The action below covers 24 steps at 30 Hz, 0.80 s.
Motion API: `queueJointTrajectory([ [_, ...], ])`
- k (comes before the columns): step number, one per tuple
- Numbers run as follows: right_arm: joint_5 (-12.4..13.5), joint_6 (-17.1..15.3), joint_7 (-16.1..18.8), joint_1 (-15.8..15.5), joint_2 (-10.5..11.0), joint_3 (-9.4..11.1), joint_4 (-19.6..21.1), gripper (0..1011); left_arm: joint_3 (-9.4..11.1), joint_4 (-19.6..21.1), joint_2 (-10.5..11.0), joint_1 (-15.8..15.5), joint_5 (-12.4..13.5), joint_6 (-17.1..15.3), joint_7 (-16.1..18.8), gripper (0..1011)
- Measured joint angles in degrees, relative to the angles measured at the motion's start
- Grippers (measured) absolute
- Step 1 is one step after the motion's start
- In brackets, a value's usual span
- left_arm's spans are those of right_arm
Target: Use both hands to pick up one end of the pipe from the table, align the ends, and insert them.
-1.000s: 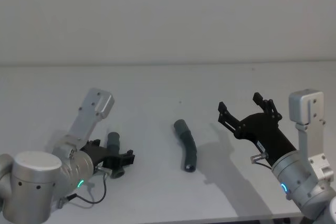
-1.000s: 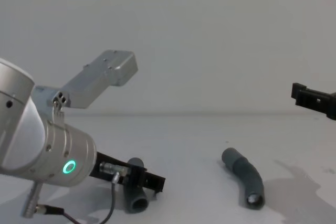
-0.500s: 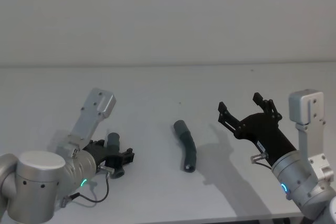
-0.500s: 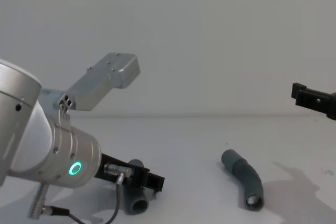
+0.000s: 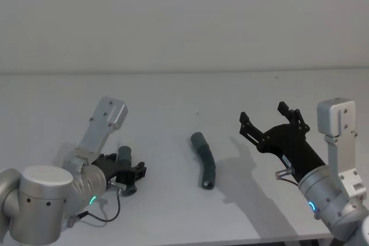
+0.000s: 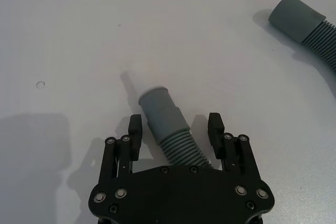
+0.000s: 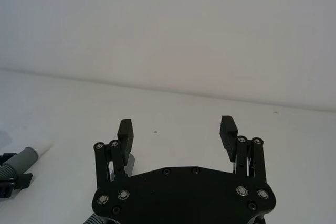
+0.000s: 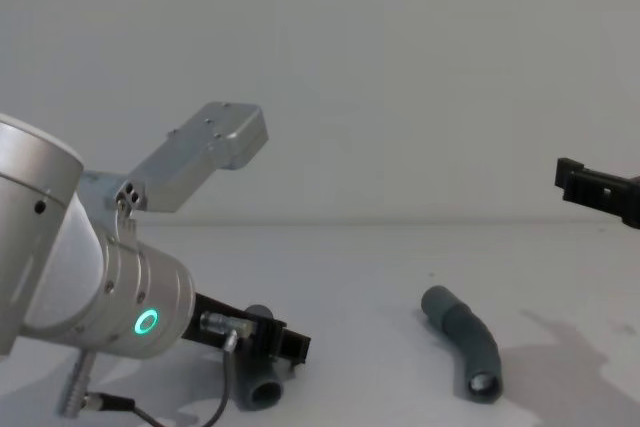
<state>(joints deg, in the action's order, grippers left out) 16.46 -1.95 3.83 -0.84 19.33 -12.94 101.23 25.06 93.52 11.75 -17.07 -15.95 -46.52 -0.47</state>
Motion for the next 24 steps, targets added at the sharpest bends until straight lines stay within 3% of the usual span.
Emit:
queueJointTrajectory([
  [24, 0.00, 0.00, 0.00, 0.00, 0.00, 0.00, 0.00, 1003, -0.10, -0.21, -0.20, 0.12, 0.22, 0.17, 0.06, 576],
])
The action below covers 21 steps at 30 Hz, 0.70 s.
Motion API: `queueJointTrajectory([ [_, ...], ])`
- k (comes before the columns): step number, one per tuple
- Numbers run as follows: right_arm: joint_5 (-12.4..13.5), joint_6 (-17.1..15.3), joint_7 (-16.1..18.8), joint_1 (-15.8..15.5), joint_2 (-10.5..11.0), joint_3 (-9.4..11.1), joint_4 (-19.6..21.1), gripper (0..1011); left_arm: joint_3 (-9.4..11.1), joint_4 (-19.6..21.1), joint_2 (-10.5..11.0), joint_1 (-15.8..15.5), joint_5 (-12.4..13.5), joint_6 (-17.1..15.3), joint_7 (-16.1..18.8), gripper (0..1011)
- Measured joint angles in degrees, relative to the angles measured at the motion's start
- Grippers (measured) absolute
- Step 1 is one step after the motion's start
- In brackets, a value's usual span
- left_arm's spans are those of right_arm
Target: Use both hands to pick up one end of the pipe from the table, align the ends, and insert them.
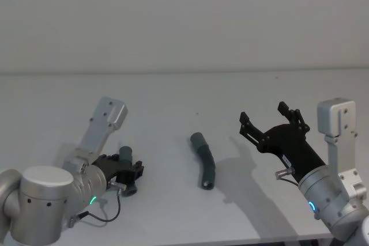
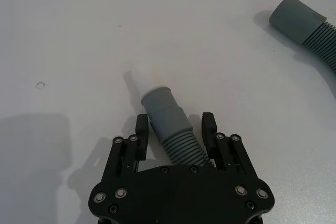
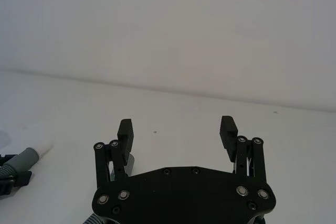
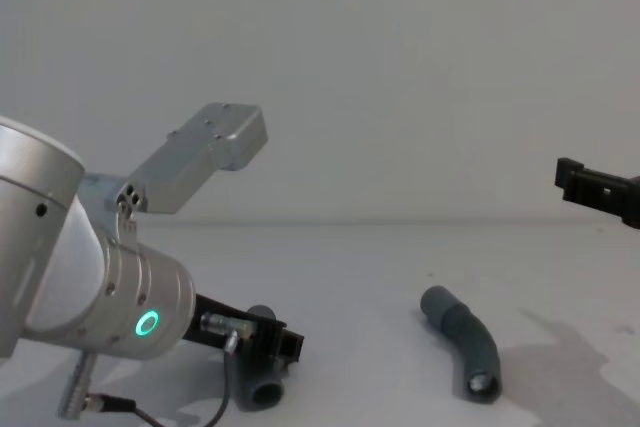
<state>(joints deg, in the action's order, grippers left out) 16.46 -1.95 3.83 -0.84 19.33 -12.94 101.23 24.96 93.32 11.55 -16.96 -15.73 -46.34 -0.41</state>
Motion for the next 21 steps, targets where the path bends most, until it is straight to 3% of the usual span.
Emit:
queueJointTrajectory([
  [21, 0.00, 0.00, 0.00, 0.00, 0.00, 0.00, 0.00, 1003, -0.60, 0.79, -0.66, 0.90, 0.62, -0.04, 0.09, 435],
])
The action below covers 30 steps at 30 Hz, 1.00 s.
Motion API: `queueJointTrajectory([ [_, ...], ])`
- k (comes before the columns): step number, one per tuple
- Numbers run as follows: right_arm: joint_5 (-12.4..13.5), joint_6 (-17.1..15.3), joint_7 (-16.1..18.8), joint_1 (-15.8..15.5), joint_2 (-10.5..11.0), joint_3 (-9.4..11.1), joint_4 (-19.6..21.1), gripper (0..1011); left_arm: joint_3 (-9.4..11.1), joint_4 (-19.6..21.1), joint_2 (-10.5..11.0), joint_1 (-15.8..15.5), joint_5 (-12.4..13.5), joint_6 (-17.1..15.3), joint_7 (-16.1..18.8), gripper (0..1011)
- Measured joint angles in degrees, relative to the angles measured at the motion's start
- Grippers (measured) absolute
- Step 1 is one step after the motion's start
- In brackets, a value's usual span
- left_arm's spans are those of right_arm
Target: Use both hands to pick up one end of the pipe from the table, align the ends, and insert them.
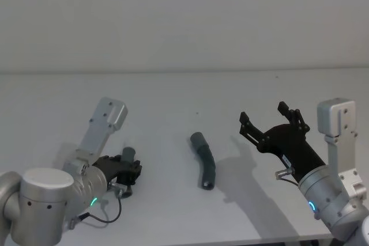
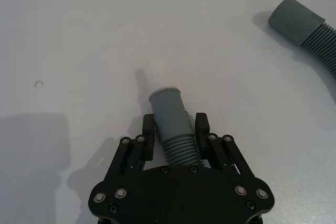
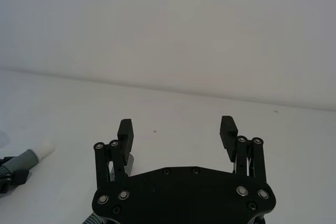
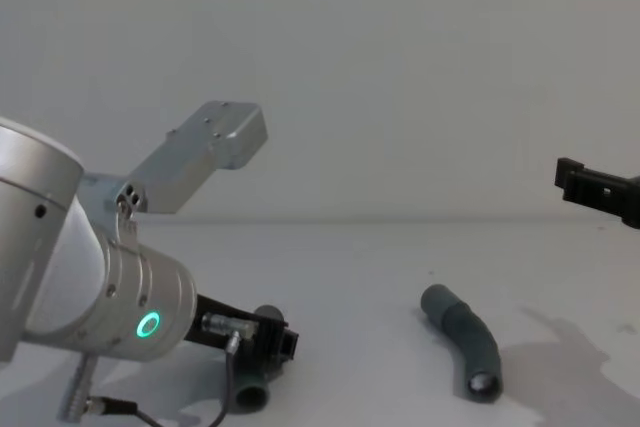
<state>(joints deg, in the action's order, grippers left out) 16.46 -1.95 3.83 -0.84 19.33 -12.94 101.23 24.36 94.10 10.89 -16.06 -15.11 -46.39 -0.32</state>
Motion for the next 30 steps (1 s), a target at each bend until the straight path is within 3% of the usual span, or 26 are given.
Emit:
queueJointTrajectory([
  [21, 0.00, 0.00, 0.00, 0.00, 0.00, 0.00, 0.00, 1003, -0.59, 0.80, -0.39, 1.29, 0.61, -0.83, -0.04, 348],
  [30, 0.00, 0.00, 0.00, 0.00, 0.00, 0.00, 0.00, 1003, -0.51, 0.12, -0.39, 1.13, 1.39, 2.95, -0.83, 347],
])
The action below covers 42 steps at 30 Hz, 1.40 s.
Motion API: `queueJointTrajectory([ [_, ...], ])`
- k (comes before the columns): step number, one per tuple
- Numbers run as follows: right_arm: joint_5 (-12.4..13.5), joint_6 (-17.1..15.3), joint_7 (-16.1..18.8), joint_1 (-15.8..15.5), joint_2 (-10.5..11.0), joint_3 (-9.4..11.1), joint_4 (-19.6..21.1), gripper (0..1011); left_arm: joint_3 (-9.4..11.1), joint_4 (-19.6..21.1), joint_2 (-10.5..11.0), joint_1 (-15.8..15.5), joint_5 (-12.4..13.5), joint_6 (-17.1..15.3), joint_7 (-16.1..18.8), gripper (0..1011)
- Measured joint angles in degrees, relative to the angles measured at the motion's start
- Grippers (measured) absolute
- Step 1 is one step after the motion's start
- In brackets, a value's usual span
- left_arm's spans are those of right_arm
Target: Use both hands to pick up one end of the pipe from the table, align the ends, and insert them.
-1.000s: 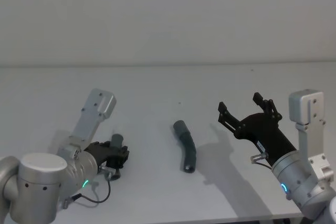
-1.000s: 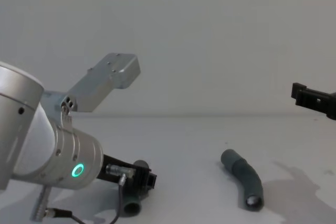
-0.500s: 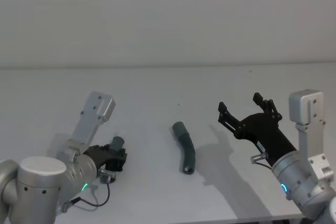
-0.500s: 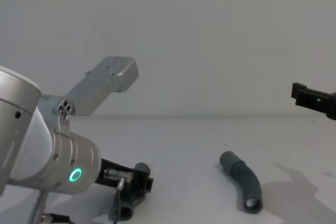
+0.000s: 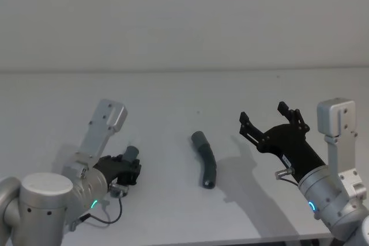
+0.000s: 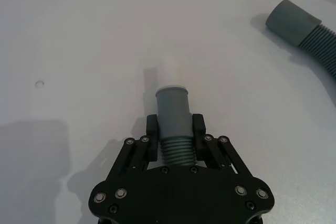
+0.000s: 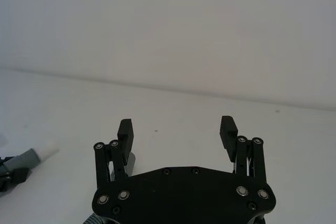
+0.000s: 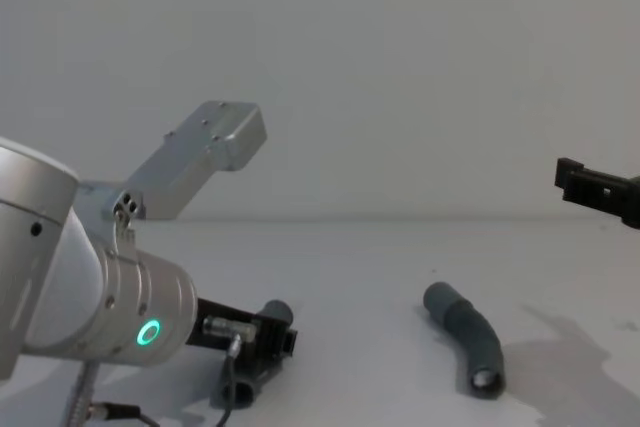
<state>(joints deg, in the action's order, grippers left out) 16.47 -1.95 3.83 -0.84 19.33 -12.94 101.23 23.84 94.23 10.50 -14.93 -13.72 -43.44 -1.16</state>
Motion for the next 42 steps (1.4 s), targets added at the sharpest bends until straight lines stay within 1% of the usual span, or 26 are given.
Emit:
queueJointTrajectory([
  [4, 0.00, 0.00, 0.00, 0.00, 0.00, 0.00, 0.00, 1003, -0.07, -0.18, 0.22, -0.51, 0.51, 2.09, -0.38, 346],
  [5, 0.00, 0.00, 0.00, 0.00, 0.00, 0.00, 0.00, 1003, -0.13, -0.20, 0.32, -0.75, 0.72, 3.24, -0.64, 347],
  [11, 0.00, 0.00, 0.00, 0.00, 0.00, 0.00, 0.00, 1003, -0.54, -0.22, 0.93, -1.77, 1.23, 6.81, -1.78, 346],
  [14, 0.00, 0.00, 0.00, 0.00, 0.00, 0.00, 0.00, 1003, -0.91, -0.27, 1.65, -2.60, 1.37, 9.58, -3.26, 346],
  [17, 0.00, 0.00, 0.00, 0.00, 0.00, 0.00, 0.00, 1003, -1.06, -0.36, 2.14, -3.12, 1.38, 10.94, -4.33, 346],
  [22, 0.00, 0.00, 0.00, 0.00, 0.00, 0.00, 0.00, 1003, -1.28, -0.74, 3.70, -4.57, 1.18, 13.92, -7.89, 346],
  [25, 0.00, 0.00, 0.00, 0.00, 0.00, 0.00, 0.00, 1003, -1.30, -0.93, 4.37, -5.21, 0.98, 14.93, -9.54, 346],
  [27, 0.00, 0.00, 0.00, 0.00, 0.00, 0.00, 0.00, 1003, -1.25, -1.27, 5.51, -6.18, 0.63, 16.06, -12.02, 346],
  [30, 0.00, -0.05, 0.01, 0.01, 0.00, 0.00, 0.01, 1003, -1.07, -1.55, 6.43, -6.96, 0.34, 16.77, -13.92, 346],
  [31, 0.00, -0.29, 0.03, 0.06, 0.00, -0.01, 0.10, 1003, -0.99, -1.63, 6.73, -7.21, 0.22, 17.05, -14.76, 346],
  [33, 0.02, -1.18, 0.27, 0.35, 0.05, -0.17, 0.56, 1003, -0.61, -2.05, 8.07, -8.31, -0.19, 17.81, -17.55, 346],
  [35, 0.07, -2.06, 0.46, 0.62, 0.10, -0.32, 0.97, 1003, -0.49, -2.12, 8.40, -8.58, -0.26, 17.91, -17.99, 346],
  [36, 0.10, -2.50, 0.55, 0.79, 0.13, -0.42, 1.22, 1003, -0.29, -2.40, 9.05, -9.10, -0.47, 18.26, -19.57, 346],
  [37, 0.23, -3.94, 0.84, 1.18, 0.15, -0.63, 1.73, 1003, 0.01, -2.67, 9.79, -9.72, -0.65, 18.53, -20.93, 346],
  [38, 0.29, -4.65, 0.93, 1.47, 0.15, -0.80, 2.10, 1003, 0.13, -2.80, 10.14, -9.98, -0.78, 18.70, -21.67, 346],
  [39, 0.48, -6.23, 1.19, 1.94, 0.14, -1.11, 2.71, 1003, 0.26, -2.93, 10.48, -10.25, -0.86, 18.83, -22.59, 346],
  [40, 0.55, -6.99, 1.29, 2.18, 0.13, -1.30, 3.04, 1003, 0.60, -3.22, 11.24, -10.90, -1.06, 19.09, -24.24, 346],
  [41, 0.65, -8.16, 1.40, 2.43, 0.11, -1.51, 3.37, 1003, 0.60, -3.22, 11.24, -10.90, -1.06, 19.09, -24.24, 346],
  [42, 0.70, -9.05, 1.48, 2.78, 0.07, -1.80, 3.80, 1003, 0.94, -3.49, 11.90, -11.45, -1.23, 19.33, -25.68, 346],
])
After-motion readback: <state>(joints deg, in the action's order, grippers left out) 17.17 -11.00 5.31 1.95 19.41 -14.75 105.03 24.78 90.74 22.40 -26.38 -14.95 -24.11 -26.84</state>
